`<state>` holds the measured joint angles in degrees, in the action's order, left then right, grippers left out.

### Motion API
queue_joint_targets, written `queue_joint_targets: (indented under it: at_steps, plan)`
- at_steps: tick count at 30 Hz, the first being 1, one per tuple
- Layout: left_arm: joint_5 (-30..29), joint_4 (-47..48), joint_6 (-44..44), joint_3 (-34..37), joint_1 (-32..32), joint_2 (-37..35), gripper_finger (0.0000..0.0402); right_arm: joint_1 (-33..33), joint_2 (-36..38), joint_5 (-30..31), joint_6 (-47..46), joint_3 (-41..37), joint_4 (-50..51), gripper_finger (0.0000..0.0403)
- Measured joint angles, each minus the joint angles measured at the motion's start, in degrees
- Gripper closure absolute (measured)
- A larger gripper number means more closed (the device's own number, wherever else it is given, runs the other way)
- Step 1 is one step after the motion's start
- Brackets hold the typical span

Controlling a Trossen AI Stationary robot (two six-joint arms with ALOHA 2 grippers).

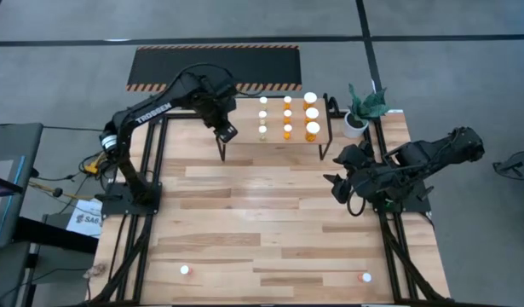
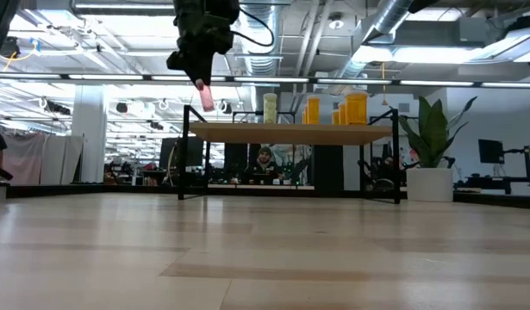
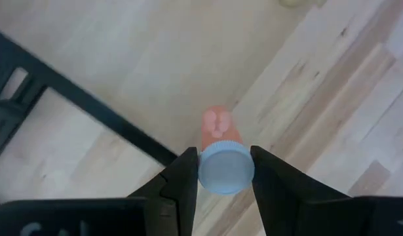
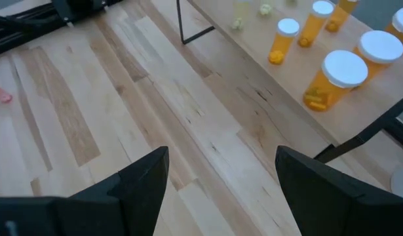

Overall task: Pick and place medicine bottles onto shelf by color
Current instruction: Put the top pink pill bottle to the top on the shelf

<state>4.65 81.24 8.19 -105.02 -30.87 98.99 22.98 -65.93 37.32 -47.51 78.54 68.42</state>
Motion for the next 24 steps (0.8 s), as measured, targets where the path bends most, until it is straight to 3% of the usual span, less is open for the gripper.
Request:
queue_joint_targets:
  at_steps: [24]
  plan:
    - [-5.98,-1.80,-3.04,0.10,1.94,2.33,0.0292,0.00,0.00,0.00,-0.15,0.00,0.06,0.0101]
